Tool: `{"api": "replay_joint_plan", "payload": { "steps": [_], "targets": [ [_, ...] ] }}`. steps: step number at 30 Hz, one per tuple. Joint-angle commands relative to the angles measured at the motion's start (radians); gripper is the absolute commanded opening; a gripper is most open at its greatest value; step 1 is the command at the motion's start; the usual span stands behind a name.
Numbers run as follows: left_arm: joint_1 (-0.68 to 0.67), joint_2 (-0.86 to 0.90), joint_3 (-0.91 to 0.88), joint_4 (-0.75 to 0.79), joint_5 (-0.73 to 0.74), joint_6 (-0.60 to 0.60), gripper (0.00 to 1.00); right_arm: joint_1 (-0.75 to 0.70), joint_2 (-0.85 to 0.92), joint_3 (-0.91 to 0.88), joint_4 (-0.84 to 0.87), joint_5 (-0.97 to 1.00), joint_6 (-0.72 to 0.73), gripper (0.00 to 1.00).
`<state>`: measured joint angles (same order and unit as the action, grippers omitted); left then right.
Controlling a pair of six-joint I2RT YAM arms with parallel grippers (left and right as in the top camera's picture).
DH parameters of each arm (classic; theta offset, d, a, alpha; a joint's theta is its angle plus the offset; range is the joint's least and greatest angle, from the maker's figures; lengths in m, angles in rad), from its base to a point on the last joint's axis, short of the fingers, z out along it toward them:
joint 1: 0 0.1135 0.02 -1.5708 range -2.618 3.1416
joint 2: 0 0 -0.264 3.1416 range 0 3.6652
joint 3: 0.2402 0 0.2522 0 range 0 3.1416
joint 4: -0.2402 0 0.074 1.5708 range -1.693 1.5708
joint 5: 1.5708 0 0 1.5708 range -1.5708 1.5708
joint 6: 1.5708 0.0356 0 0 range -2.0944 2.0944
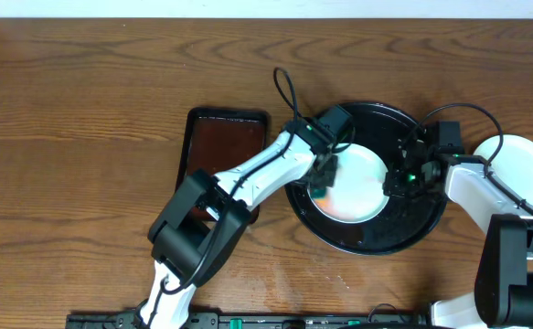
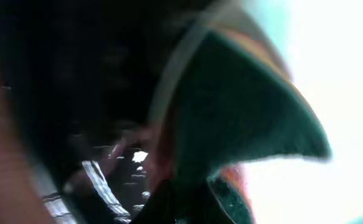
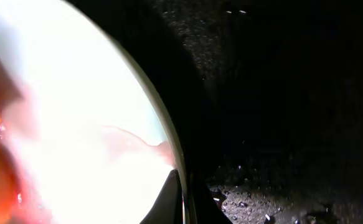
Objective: Clean dirty plates on tray and stack at the side
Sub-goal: 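Move the sponge onto the stained plate and scrub it with the left gripper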
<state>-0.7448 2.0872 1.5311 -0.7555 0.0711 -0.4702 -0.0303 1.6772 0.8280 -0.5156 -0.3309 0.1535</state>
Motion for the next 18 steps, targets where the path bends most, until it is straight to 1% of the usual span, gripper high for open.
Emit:
{"api": "replay_joint_plan", "payload": {
  "steps": [1,3,4,6,8,11,16,18],
  "targets": [
    [0.034,0.043,-0.003,-0.043,-0.315,0.084,0.08,0.006,0.034,-0.011,0.000,0.046,0.010,0.01],
    [0.031,0.043,-0.003,-0.022,-0.272,0.084,0.07,0.006,0.034,-0.011,0.000,0.046,0.010,0.01],
    [0.030,0.045,-0.003,-0.004,-0.212,0.084,0.08,0.006,0.034,-0.011,0.000,0.046,0.010,0.01],
    [0.030,0.050,-0.003,0.040,-0.056,0.084,0.07,0.006,0.034,-0.011,0.000,0.046,0.010,0.01],
    [0.029,0.060,-0.004,0.113,0.156,0.084,0.08,0.006,0.034,-0.011,0.000,0.046,0.010,0.01],
    [0.010,0.085,-0.004,0.207,0.338,0.046,0.07,0.006,0.034,-0.011,0.000,0.046,0.011,0.01],
    [-0.063,0.116,-0.004,0.269,0.440,0.042,0.07,0.006,0.034,-0.011,0.000,0.046,0.011,0.01],
    [-0.098,0.117,-0.004,0.269,0.441,0.084,0.07,0.006,0.034,-0.011,0.000,0.046,0.010,0.01]
  ]
}}
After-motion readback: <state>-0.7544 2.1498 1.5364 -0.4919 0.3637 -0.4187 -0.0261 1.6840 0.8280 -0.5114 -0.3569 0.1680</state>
